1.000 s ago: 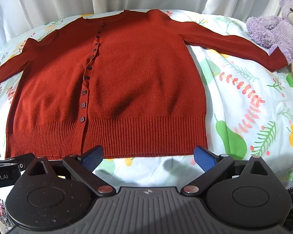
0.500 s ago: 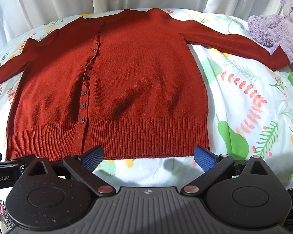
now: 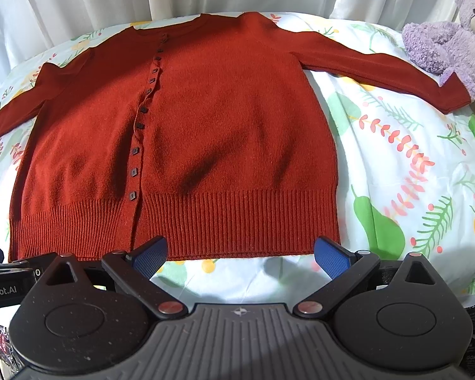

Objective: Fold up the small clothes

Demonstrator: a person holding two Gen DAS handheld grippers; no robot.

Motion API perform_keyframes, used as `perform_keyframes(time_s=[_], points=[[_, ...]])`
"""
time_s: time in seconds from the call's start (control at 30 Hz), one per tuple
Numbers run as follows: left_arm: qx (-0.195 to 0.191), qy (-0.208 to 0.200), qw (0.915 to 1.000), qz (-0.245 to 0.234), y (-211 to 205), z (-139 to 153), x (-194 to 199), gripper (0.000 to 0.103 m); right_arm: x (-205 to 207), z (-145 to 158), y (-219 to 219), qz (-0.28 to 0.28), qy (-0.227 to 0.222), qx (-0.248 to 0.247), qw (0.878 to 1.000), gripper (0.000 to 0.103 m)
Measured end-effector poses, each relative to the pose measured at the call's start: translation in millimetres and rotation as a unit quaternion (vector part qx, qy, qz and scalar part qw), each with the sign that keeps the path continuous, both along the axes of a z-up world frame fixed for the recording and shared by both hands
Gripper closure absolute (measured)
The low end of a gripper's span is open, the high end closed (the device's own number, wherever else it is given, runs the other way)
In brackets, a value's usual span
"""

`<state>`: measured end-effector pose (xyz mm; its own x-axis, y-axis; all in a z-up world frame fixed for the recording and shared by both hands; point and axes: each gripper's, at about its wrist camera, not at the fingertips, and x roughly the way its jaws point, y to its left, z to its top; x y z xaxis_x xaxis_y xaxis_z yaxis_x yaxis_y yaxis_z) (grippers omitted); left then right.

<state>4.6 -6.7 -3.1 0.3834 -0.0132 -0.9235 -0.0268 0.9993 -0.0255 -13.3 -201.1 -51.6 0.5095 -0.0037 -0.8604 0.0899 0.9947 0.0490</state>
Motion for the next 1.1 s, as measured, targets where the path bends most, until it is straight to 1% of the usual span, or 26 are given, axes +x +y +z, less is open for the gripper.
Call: perform_keyframes(time_s=[1.1], points=[[0.001,0.013,0.9999,0.005,-2.0,-5.7,1.8,0.000,2.0,-4.5,-3.6,-0.003,0.003,0.007,1.000,0.004]])
